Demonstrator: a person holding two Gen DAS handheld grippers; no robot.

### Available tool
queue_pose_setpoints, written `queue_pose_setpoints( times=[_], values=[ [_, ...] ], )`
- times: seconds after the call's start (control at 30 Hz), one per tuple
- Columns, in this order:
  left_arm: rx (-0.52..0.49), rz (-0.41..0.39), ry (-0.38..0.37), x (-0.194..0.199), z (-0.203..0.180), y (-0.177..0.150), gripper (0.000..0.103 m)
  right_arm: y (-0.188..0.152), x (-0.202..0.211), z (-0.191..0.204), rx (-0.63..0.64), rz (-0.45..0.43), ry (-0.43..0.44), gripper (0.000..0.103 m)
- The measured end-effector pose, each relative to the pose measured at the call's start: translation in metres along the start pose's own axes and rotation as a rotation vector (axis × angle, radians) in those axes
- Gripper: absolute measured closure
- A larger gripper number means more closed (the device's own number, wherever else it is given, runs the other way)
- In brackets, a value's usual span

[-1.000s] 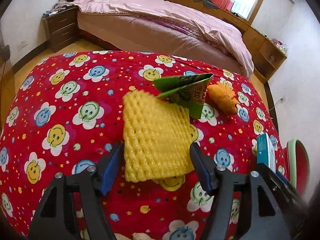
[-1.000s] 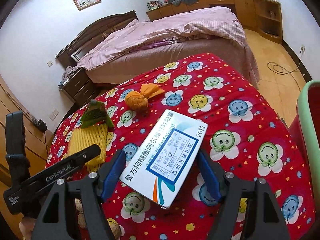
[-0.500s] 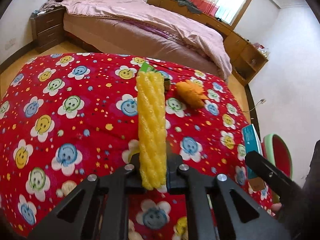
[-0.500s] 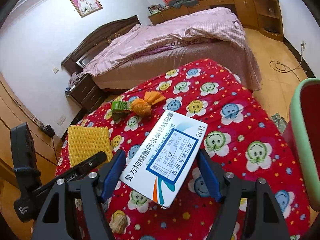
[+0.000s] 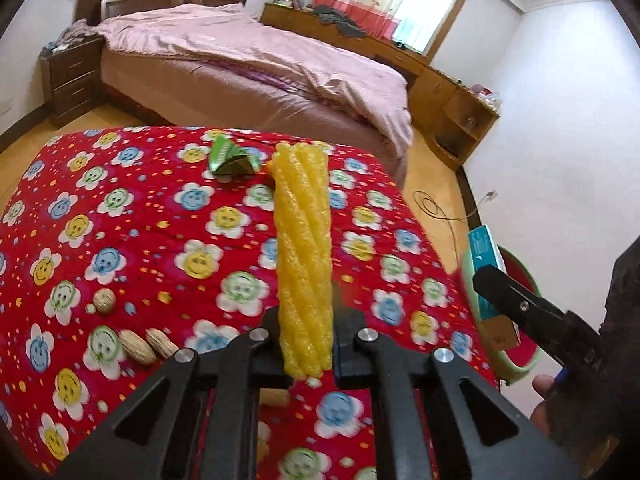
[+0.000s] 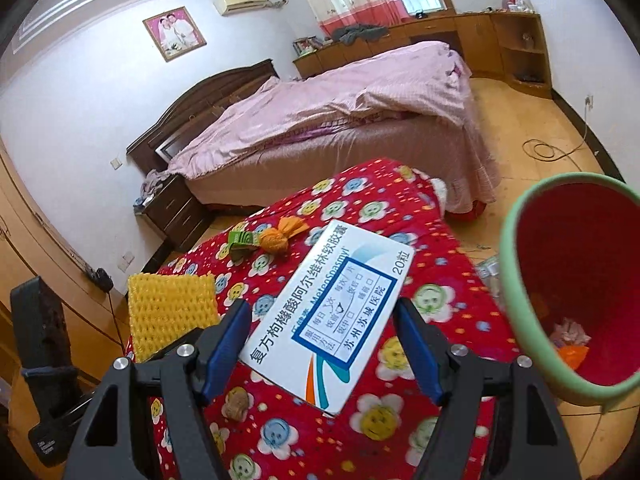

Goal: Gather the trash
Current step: 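Carry the medicine box over the bin with right tool while left carries strip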

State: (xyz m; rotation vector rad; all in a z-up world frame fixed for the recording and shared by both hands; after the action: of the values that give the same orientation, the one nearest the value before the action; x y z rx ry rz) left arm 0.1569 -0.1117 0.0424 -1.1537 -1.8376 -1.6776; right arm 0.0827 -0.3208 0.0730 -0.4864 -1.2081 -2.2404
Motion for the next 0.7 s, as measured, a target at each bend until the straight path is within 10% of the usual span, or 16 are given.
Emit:
queue_pose_setpoints(
  times=[0.7],
  values=[
    [-0.192,0.023,-0.098,0.005,-0.112,-0.022,0.092,-0.006,0.091,-0.097,-0.159,-0.116,-0.14,0.028]
  ],
)
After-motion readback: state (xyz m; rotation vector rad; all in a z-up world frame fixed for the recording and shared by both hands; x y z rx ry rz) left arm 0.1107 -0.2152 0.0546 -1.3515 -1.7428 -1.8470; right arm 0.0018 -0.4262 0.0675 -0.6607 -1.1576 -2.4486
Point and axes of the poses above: each gripper's, at about its wrist camera, not at the fingertips, and x roughly against the way its jaws point, z to its left, y to its top, the point moved 2 cm from there along -x, roughly the way its jaws point, and after that the axes turned 12 degrees about y, right-handed, at the moved point
